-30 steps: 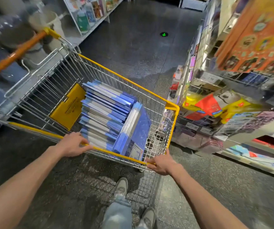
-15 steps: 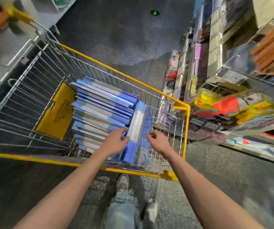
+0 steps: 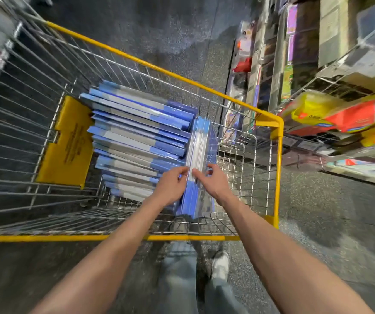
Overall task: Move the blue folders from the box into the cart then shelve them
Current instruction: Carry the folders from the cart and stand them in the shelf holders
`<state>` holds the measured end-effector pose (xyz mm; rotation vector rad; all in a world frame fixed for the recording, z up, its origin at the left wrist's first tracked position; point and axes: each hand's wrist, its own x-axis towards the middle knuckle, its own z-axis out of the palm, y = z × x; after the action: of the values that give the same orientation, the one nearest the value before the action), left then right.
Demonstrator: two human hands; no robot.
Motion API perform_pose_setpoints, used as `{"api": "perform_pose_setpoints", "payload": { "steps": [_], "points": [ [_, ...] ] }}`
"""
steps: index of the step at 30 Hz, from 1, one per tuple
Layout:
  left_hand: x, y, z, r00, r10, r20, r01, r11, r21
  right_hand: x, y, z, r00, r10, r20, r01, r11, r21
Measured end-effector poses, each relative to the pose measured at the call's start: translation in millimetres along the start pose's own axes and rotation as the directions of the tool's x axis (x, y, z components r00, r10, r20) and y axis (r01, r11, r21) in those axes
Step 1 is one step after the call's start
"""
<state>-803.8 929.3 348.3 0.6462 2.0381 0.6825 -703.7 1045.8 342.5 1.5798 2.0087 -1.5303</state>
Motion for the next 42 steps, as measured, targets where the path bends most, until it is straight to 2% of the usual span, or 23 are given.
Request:
{"api": "perform_pose_setpoints", "payload": {
  "steps": [4, 8, 12, 15, 18, 22, 25, 27, 29, 31, 35, 38, 42],
  "points": [
    [0.1, 0.6, -4.4, 1.0, 0.0, 0.018, 0.0, 1.0, -0.02, 3.0, 1.3, -5.6, 0.999, -0.051, -0.003, 0.051, 0.997, -0.053],
    [0.3, 2.8, -3.9, 1.0, -0.007, 0.007, 0.007, 0.998, -0.062, 6.7, 14.9, -25.2, 0.984, -0.117, -0.136, 0.094, 0.982, -0.167],
    [0.5, 8.7, -2.3, 0.999, -0.017, -0.041, 0.013, 0.995, -0.098, 9.7, 27.2, -44.4, 0.973, -0.011, -0.232, -0.027, 0.986, -0.163],
    [-1.1, 16.9, -0.8, 0.998, -0.009, -0.06, 0.001, 0.991, -0.135, 13.0, 27.1, -51.5, 0.972, 0.001, -0.234, -0.053, 0.975, -0.214],
    [-0.7, 34.2, -3.5, 0.998, -0.012, -0.063, 0.0, 0.982, -0.191, 4.8, 15.6, -55.8, 0.967, -0.081, -0.243, 0.041, 0.985, -0.167],
    [0.9, 81.0, -7.7, 0.999, -0.03, -0.024, 0.019, 0.937, -0.35, -32.5, -8.6, -72.9, 0.935, -0.201, -0.292, 0.198, 0.979, -0.037],
    [-6.3, 134.5, -9.3, 0.998, 0.064, -0.024, -0.068, 0.893, -0.445, -61.4, -26.8, -96.8, 0.923, -0.3, -0.239, 0.328, 0.94, 0.087],
    [-15.5, 164.8, -6.9, 0.991, 0.131, -0.013, -0.124, 0.888, -0.442, -79.5, -43.4, -118.6, 0.911, -0.381, -0.16, 0.406, 0.895, 0.183],
    [-31.1, 186.9, -4.5, 0.985, 0.172, -0.035, -0.169, 0.877, -0.45, -100.6, -61.3, -142.0, 0.912, -0.407, -0.057, 0.404, 0.86, 0.313],
    [-51.5, 204.4, -5.2, 0.981, 0.18, -0.073, -0.191, 0.825, -0.532, -121.5, -72.6, -163.7, 0.896, -0.442, 0.045, 0.373, 0.804, 0.463],
    [-106.2, 237.6, -3.4, 0.965, 0.197, -0.173, -0.262, 0.708, -0.656, -155.3, -74.9, -195.5, 0.818, -0.554, 0.155, 0.405, 0.746, 0.529],
    [-146.6, 260.2, 11.6, 0.922, 0.26, -0.287, -0.382, 0.728, -0.569, -186.3, -68.2, -221.1, 0.761, -0.623, 0.181, 0.417, 0.684, 0.599],
    [-192.8, 295.7, 25.6, 0.859, 0.249, -0.447, -0.459, 0.762, -0.458, -223.9, -63.9, -260.3, 0.653, -0.727, 0.212, 0.462, 0.604, 0.649]
  ]
}}
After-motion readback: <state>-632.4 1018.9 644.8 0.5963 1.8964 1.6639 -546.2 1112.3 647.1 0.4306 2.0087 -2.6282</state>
